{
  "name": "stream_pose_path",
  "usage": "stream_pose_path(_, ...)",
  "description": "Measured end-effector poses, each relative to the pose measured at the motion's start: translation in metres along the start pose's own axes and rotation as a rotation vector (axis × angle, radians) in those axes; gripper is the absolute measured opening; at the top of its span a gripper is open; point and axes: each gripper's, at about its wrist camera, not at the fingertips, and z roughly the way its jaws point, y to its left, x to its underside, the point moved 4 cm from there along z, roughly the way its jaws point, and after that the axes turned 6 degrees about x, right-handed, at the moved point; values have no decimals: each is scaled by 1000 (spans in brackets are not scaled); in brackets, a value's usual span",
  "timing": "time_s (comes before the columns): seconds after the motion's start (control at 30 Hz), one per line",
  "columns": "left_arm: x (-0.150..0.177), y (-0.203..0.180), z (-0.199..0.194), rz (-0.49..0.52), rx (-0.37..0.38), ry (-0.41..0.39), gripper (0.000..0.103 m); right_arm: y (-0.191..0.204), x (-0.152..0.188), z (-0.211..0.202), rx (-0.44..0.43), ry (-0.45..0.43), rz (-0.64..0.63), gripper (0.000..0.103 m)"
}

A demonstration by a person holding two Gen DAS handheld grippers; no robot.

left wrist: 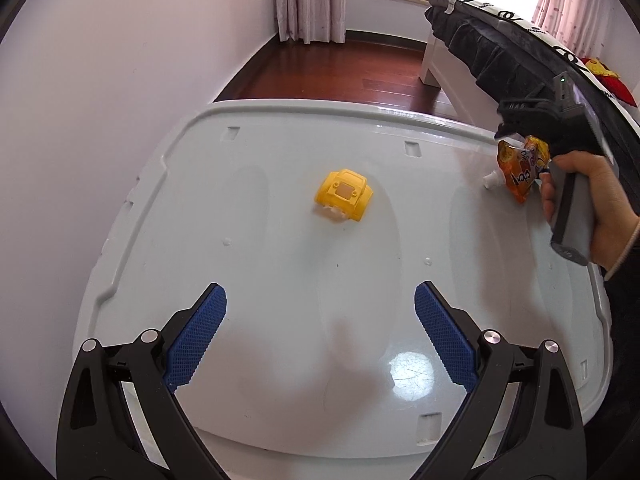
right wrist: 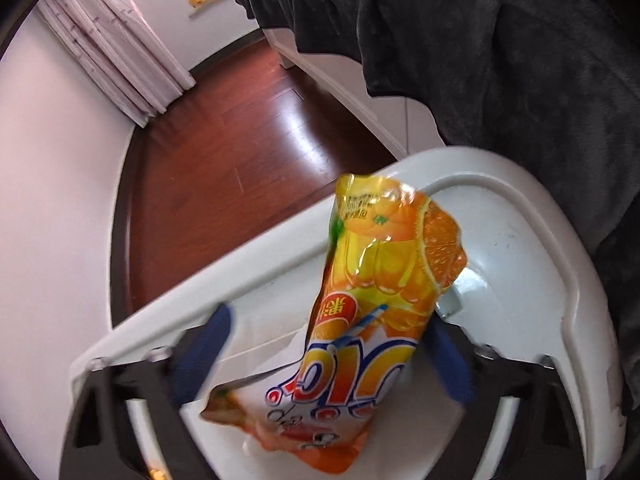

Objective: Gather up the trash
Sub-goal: 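Grasp the orange juice pouch with the right gripper and lift it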

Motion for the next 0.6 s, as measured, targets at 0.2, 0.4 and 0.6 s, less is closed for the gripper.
stream_pose_path(0.2,0,-1,0,-15,17,3,93,4,13,-2,82,-83,-151,39)
stream_pose_path(0.4,1,-5,-4,3,12,-15,93,-2,30,-8,65,-66,-185,37)
stream_pose_path(0.6,4,-3,-3,-3,13,-10,93,-5,63,-22,46,-25,-253,35)
